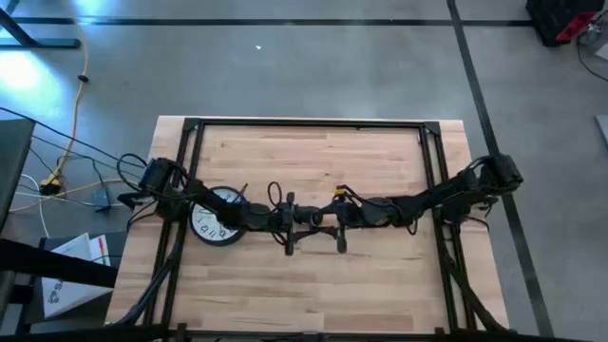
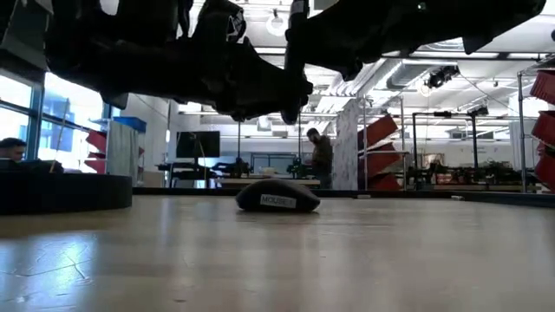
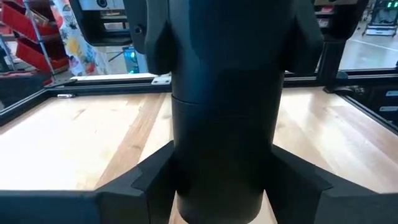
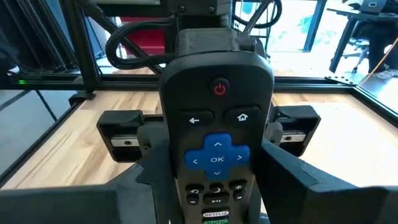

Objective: Insert battery
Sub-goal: Open the black remote battery compartment

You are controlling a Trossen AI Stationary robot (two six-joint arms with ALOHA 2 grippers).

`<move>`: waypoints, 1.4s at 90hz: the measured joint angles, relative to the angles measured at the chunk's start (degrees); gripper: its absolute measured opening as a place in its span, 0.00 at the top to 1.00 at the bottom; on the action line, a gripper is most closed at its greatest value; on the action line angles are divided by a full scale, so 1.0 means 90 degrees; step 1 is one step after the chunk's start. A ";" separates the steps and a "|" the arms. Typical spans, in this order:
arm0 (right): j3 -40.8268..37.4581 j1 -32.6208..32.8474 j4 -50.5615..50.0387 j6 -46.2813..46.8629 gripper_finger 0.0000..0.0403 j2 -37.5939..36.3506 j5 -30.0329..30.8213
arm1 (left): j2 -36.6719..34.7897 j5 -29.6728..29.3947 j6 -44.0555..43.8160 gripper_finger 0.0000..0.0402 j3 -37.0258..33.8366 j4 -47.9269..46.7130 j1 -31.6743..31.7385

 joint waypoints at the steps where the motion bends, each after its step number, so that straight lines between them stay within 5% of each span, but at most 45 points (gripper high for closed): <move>1: 0.0000 0.0000 0.0000 0.0001 0.61 0.0000 0.0000 | -0.0001 -0.0001 0.0000 0.53 0.0000 -0.0005 0.0000; 86: 0.0282 -0.0002 0.0211 -0.0157 0.61 -0.0114 0.0083 | 0.0060 -0.0111 -0.0007 0.52 -0.0044 -0.0888 0.0012; 126: 0.0244 -0.0001 -0.0700 -0.0081 0.61 -0.0240 0.0100 | -0.0482 -0.0346 0.0085 0.52 -0.0024 -0.1375 -0.0131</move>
